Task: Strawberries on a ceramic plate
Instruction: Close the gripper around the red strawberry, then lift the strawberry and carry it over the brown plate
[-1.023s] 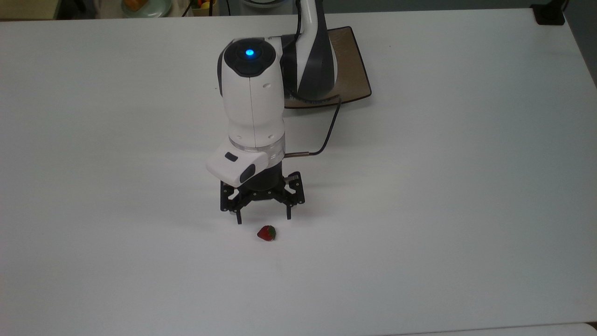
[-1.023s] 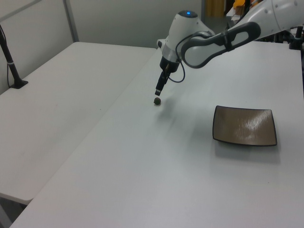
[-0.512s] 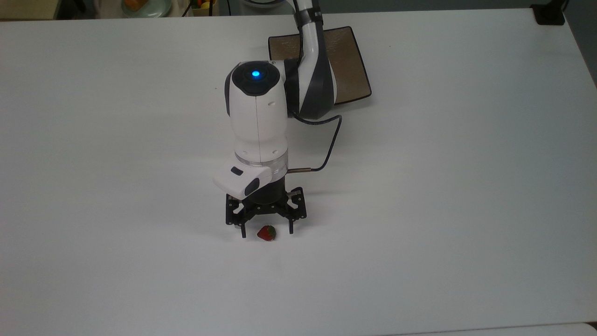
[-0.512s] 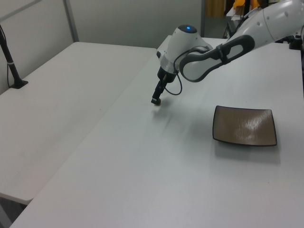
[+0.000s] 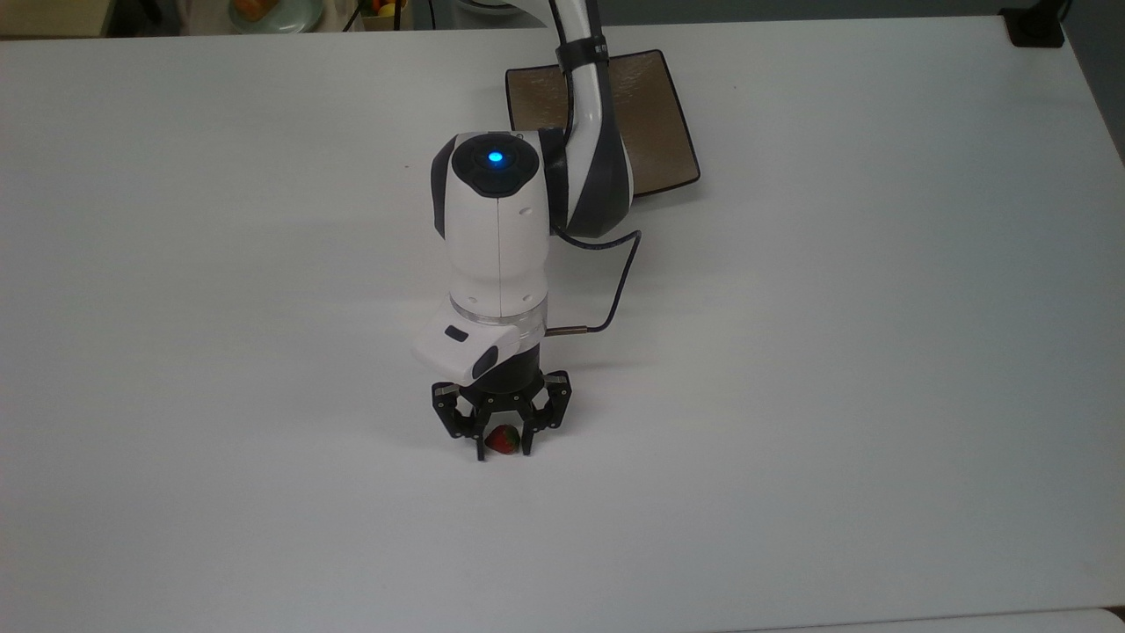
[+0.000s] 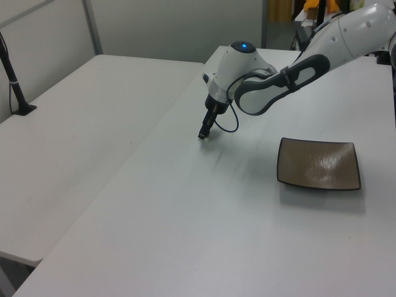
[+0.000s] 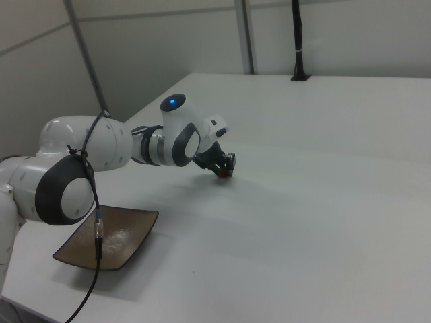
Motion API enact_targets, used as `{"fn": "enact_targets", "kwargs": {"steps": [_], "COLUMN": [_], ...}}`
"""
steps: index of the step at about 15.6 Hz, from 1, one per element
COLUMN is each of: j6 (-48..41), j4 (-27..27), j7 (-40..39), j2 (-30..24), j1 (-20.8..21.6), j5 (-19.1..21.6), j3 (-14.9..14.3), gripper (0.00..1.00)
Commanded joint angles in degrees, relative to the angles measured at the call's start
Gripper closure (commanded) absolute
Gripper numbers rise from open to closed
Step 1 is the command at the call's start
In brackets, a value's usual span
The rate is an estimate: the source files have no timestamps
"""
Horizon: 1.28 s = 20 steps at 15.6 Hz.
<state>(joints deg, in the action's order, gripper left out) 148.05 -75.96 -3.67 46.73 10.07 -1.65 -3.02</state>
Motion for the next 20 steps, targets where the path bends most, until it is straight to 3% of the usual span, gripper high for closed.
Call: {"fn": "enact_targets", "kwargs": {"steps": [1,2,4,7,12,20], "j6": [1.36,1.36,1.27,1.01,-0.3,-29.46], "j4": [-1.56,-1.56,-1.56,-2.17,-8.67,-10.87], "j7": [1.47,1.47,1.47,1.47,1.56,1.21], "j2": [-0.67,-0.67,-0.85,-2.77,-10.32,-25.35], "j1": [0.39,0.39,0.48,0.57,0.74,0.74], "j5": [-0.99,-0.9,-1.16,-0.55,-0.46,0.42], "j3": [-0.41,-0.41,-0.41,-0.41,-0.41,0.11], "gripper": [0.79,0.88,0.94,0.94,0.94,0.94]}}
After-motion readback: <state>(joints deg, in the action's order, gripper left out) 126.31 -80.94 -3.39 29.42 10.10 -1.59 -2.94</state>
